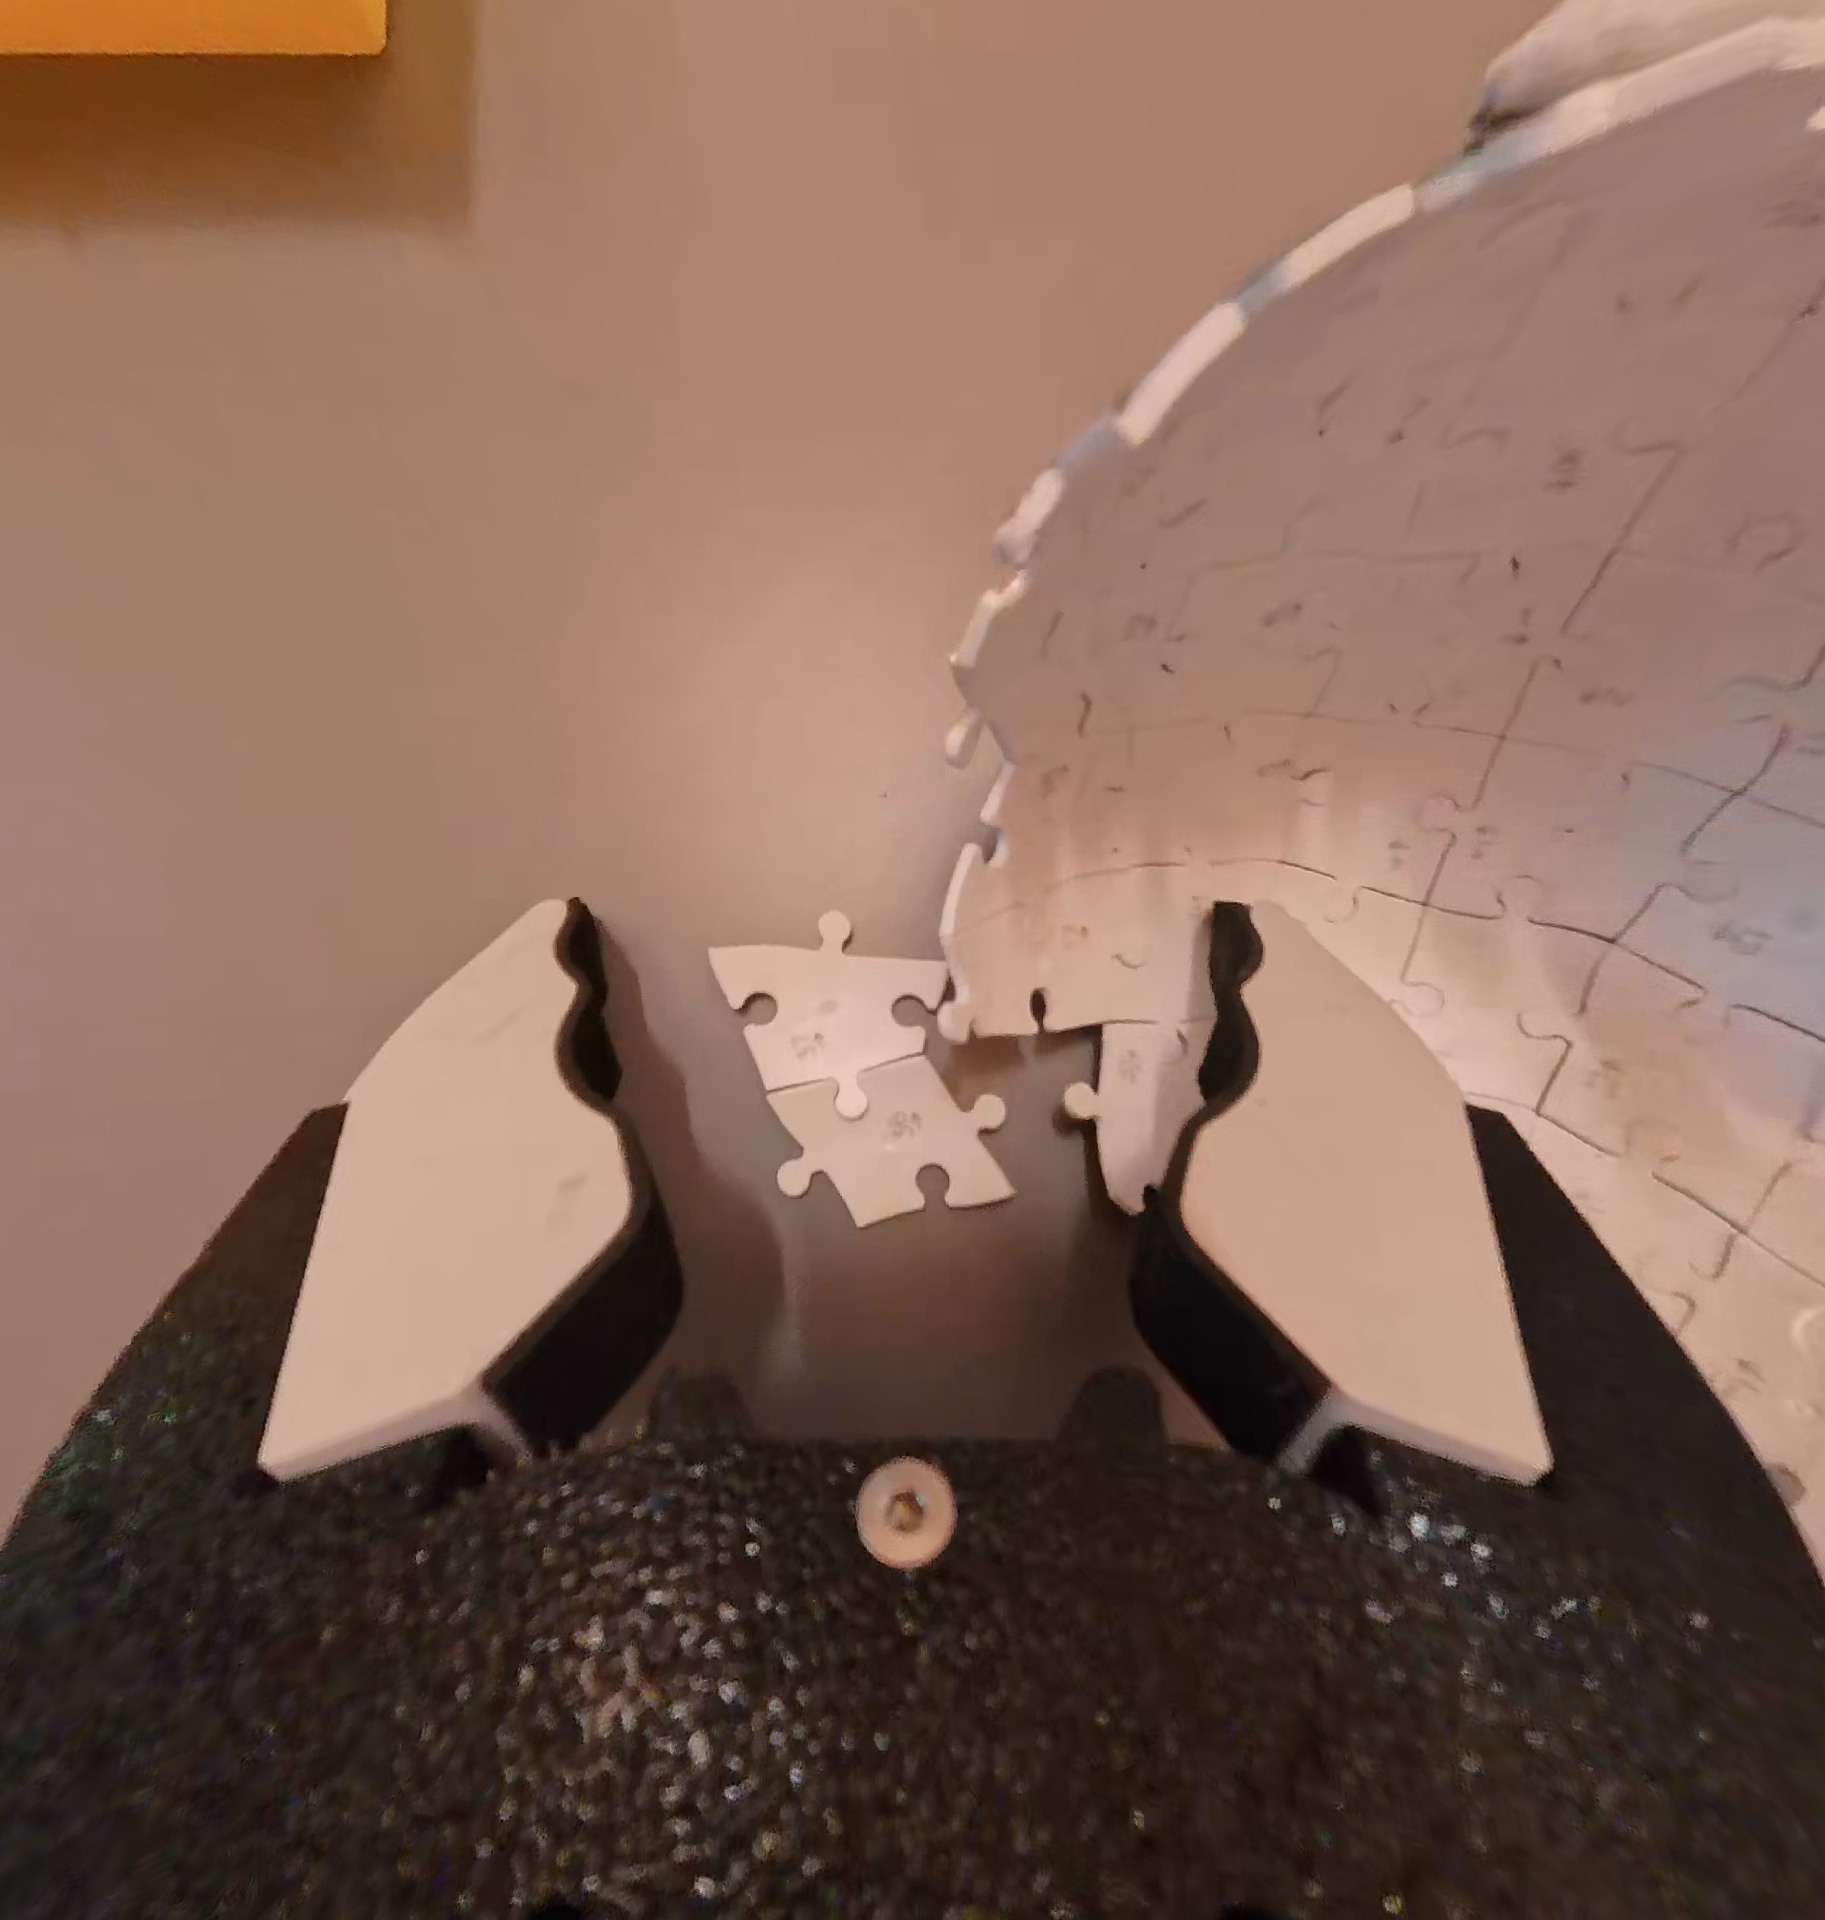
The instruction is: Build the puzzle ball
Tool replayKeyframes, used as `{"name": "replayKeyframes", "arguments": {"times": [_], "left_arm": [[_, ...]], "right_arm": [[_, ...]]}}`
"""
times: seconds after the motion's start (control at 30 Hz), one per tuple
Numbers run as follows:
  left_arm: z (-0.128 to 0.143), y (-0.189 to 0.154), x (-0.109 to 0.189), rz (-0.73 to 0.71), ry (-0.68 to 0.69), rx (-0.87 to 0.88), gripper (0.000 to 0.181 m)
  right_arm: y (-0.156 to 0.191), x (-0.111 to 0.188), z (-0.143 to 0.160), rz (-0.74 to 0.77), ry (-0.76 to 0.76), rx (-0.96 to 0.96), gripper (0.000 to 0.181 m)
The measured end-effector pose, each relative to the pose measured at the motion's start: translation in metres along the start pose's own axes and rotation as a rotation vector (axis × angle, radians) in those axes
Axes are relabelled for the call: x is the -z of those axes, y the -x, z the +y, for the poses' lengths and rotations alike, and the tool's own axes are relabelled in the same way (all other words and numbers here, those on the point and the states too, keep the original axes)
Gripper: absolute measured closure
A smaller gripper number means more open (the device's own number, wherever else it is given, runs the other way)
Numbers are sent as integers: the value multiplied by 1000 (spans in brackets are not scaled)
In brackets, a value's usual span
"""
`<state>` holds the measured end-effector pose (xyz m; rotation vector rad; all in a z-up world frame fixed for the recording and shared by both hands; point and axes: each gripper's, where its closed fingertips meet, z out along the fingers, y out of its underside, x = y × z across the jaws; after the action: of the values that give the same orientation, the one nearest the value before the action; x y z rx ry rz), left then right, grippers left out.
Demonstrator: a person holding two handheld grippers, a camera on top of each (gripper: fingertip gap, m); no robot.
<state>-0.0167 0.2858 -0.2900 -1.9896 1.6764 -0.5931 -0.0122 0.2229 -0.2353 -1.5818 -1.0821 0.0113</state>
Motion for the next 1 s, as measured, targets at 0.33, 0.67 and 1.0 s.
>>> {"name": "replayKeyframes", "arguments": {"times": [0.33,0.67,1.0], "left_arm": [[-6,-4,-5,19,-17,-17,66],[-14,-11,-10,50,-54,-28,66],[-14,-9,-9,44,-49,-52,65]], "right_arm": [[-2,-11,-19,38,-122,86,42],[-3,-9,-27,103,-180,152,43],[-1,-7,-29,123,-192,187,47]]}}
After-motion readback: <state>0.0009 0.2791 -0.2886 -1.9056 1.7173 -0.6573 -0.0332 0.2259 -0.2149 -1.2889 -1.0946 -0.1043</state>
